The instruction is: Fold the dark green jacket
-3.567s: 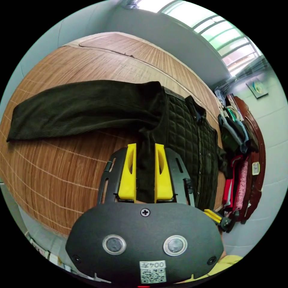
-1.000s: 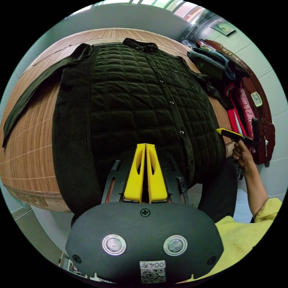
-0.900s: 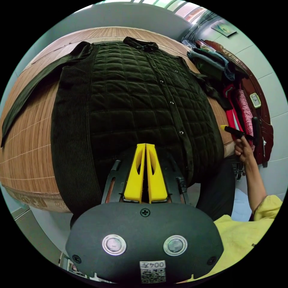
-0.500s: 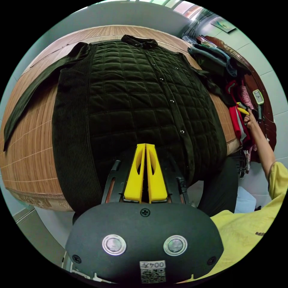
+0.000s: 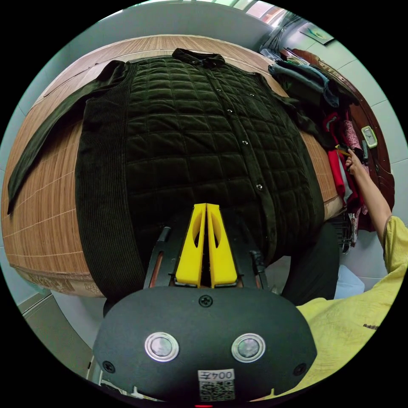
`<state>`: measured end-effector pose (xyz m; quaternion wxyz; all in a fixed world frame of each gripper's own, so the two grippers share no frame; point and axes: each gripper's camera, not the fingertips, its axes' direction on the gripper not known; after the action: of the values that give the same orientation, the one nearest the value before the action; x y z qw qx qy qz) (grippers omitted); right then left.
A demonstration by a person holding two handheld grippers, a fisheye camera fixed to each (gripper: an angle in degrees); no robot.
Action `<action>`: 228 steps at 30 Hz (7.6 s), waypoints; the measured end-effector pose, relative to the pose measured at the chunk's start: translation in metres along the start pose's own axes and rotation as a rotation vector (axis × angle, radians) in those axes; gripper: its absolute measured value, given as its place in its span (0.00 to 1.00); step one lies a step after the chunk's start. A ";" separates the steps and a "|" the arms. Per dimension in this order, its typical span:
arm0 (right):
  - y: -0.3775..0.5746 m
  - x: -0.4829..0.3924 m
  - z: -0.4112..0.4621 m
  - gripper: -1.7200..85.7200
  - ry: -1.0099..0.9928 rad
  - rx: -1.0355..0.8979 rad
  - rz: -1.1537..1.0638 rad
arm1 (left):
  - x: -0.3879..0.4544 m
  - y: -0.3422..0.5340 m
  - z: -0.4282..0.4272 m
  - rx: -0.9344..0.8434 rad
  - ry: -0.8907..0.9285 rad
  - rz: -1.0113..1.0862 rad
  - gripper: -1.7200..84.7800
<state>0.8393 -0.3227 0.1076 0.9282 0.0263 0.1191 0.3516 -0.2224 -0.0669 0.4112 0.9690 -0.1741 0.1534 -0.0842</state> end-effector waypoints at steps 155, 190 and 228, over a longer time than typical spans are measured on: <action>0.438 -0.596 0.109 0.01 -0.107 -0.258 -0.139 | 0.102 -0.294 -0.001 -0.078 -0.230 -0.759 0.03; 0.459 -0.599 0.119 0.01 -0.149 -0.250 -0.148 | 0.128 -0.297 0.000 -0.062 -0.257 -0.780 0.02; 0.439 -0.579 0.131 0.01 -0.174 -0.251 -0.167 | 0.140 -0.282 0.000 -0.055 -0.265 -0.794 0.02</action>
<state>0.1673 -0.3699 0.4099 0.9570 -0.0697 -0.0046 0.2816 -0.1218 -0.3588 0.4758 0.8678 -0.2547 -0.0496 -0.4238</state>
